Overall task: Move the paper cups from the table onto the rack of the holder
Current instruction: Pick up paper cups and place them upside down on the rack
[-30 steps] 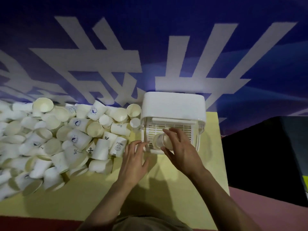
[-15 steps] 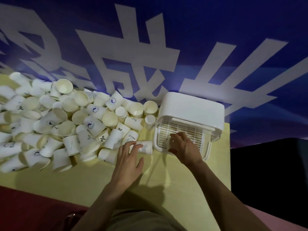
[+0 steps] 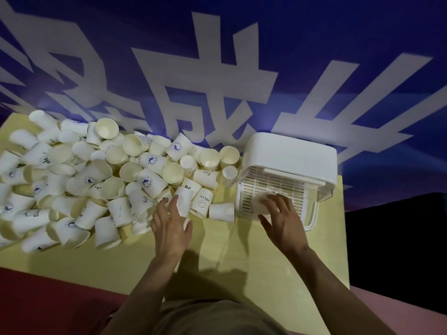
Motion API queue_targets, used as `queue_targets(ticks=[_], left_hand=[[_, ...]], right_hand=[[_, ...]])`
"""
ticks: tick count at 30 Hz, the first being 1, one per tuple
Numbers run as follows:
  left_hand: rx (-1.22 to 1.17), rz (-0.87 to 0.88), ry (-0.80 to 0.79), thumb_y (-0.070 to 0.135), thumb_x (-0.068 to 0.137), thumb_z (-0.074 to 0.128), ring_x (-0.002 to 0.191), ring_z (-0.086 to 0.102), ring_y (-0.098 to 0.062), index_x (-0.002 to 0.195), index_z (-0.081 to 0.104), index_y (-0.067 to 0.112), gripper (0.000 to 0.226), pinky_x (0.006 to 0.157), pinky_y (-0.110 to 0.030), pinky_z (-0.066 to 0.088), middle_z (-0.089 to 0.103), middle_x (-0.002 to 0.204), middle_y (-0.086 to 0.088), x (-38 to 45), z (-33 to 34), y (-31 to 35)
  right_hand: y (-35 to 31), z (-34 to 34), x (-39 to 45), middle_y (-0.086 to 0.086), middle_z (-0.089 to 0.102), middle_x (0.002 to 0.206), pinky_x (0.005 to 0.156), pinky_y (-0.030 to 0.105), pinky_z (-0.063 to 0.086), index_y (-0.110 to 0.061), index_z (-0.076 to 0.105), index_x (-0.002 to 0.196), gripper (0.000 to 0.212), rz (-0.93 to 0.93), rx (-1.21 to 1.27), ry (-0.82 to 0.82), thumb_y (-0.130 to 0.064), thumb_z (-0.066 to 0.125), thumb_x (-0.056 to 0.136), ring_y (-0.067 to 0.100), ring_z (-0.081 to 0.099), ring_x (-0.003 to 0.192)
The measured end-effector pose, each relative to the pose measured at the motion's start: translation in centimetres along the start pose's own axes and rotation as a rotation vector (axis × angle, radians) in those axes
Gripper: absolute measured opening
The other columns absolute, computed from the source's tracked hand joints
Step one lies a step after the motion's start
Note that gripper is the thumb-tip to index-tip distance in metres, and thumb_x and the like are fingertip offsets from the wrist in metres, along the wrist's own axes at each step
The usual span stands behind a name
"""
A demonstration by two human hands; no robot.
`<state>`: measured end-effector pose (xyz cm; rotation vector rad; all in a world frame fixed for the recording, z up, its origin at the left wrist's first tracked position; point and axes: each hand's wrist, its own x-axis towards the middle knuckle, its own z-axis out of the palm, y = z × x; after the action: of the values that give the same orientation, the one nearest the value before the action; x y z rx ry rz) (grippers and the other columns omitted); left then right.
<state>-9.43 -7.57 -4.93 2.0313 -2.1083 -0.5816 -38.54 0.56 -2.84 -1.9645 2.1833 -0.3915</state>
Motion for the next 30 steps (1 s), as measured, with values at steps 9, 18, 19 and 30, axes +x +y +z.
queue_targets(ticks=[9, 18, 19, 30], left_hand=[[-0.015, -0.051, -0.053, 0.024, 0.079, 0.082, 0.120, 0.048, -0.040, 0.151, 0.032, 0.019, 0.088, 0.090, -0.056, 0.044, 0.039, 0.141, -0.017, 1.8, 1.5, -0.4], [-0.197, -0.009, -0.007, 0.015, 0.075, 0.079, 0.116, 0.046, -0.038, 0.149, 0.036, 0.019, 0.086, 0.088, -0.057, 0.045, 0.042, 0.130, -0.013, 1.6, 0.1, -1.1], [-0.235, 0.019, 0.016, 0.014, 0.074, 0.079, 0.115, 0.046, -0.037, 0.148, 0.038, 0.017, 0.085, 0.089, -0.057, 0.046, 0.042, 0.128, -0.014, 1.4, -0.3, -1.2], [-0.387, 0.154, 0.048, 0.035, 0.076, 0.070, 0.120, 0.040, -0.024, 0.146, 0.042, 0.026, 0.076, 0.097, -0.039, 0.041, 0.035, 0.133, -0.004, -2.2, -2.2, -3.4]], right_hand=[[-2.7, -0.2, -2.4, 0.001, 0.062, 0.124, 0.088, 0.038, 0.056, -0.016, 0.065, 0.125, 0.031, -0.112, -0.013, -0.056, -0.023, 0.070, 0.095, 0.026, 0.055, 0.116], [-5.5, 1.2, -0.2, 0.005, 0.057, 0.133, 0.093, 0.039, 0.054, -0.017, 0.055, 0.137, 0.051, -0.174, -0.077, -0.193, -0.031, 0.072, 0.091, 0.028, 0.050, 0.121], [-5.8, 1.5, 0.2, 0.006, 0.057, 0.133, 0.094, 0.039, 0.054, -0.016, 0.055, 0.138, 0.054, -0.180, -0.084, -0.210, -0.031, 0.073, 0.090, 0.029, 0.050, 0.122], [-7.5, 6.6, 4.5, 0.017, 0.044, 0.149, 0.124, 0.050, 0.022, -0.006, 0.039, 0.150, 0.068, -0.236, -0.285, -0.427, -0.026, 0.066, 0.091, 0.038, 0.032, 0.145]])
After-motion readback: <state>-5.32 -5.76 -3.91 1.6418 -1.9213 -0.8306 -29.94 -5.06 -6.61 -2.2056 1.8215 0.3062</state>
